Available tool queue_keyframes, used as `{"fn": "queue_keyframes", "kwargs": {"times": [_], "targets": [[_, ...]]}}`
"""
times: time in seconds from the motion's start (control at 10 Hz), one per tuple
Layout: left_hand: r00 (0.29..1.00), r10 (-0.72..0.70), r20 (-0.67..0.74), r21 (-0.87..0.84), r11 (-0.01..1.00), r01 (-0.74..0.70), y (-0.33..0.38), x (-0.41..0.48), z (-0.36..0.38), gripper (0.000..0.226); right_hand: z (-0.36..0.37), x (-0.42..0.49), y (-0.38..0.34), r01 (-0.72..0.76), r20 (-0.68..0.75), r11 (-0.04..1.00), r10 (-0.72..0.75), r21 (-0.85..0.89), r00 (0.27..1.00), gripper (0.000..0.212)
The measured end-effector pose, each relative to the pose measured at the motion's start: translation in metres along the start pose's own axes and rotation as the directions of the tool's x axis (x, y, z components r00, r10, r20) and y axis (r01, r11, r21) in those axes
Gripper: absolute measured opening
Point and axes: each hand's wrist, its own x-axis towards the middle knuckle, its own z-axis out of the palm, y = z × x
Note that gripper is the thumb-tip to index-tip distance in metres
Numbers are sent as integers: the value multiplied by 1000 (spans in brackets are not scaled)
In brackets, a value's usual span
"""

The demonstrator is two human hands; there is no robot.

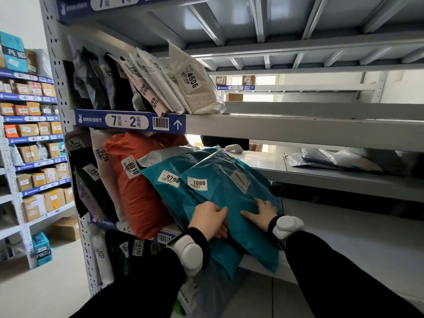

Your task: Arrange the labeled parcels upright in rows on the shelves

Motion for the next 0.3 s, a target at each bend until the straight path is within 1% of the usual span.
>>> {"fn": "queue_keyframes", "kwargs": {"times": [0.1,0.2,0.3], "targets": [[997,57,55,-5,998,-57,14,-1,7,41,-8,-6,2,40,15,999,-41,13,999,70],[990,102,94,-8,995,-102,26,0,11,38,-20,-12,-1,134,10,990,-134,47,991,55],[979,159,132,-77,986,-149,42,3,18,33,-37,-17,-1,232,-35,958,-229,171,973,28]]}}
